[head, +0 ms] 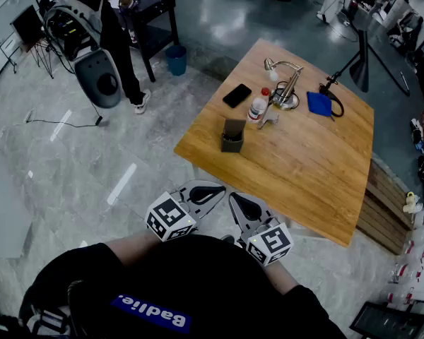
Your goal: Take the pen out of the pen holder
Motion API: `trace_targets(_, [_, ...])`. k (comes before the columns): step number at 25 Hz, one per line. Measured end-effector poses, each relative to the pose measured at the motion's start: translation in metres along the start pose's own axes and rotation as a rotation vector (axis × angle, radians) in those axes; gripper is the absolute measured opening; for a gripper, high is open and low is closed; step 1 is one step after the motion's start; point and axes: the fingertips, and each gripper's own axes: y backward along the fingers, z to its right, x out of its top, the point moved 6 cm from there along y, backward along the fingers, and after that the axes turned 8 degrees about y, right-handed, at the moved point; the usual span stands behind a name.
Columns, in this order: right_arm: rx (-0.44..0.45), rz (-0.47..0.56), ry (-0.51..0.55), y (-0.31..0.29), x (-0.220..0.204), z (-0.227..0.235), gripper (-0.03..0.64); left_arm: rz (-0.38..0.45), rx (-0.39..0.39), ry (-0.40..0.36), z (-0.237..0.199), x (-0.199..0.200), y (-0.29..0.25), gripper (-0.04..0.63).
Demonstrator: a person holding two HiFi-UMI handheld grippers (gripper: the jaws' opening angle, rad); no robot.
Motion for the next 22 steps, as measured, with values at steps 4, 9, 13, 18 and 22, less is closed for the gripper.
trace_targets(4, [0.007,-0.002,0.003,0.004,0.0,0.003,0.001,-0.001,0.003,0.0,0.004,0.0,-0.004,0.009])
trace_targets(9, [0.016,-0.005,-0.002,0.008,-0.003,0.009,0.001,0.002,0.017,0.004,0.005,-0.001,-0.01,0.009])
trace_targets(13, [0.047,0.001,-0.003,0.009,-0.004,0.015,0.002,-0.001,0.032,0.008,0.006,-0.001,-0.017,0.009])
trace_targets(18, [0.098,0.015,-0.022,0.011,-0.011,0.023,0.001,0.001,0.069,0.002,0.008,-0.003,-0.025,0.009])
trace_targets(22, [0.121,0.004,-0.019,0.004,-0.015,0.035,0.001,0.019,0.12,0.006,-0.001,-0.001,-0.026,0.009])
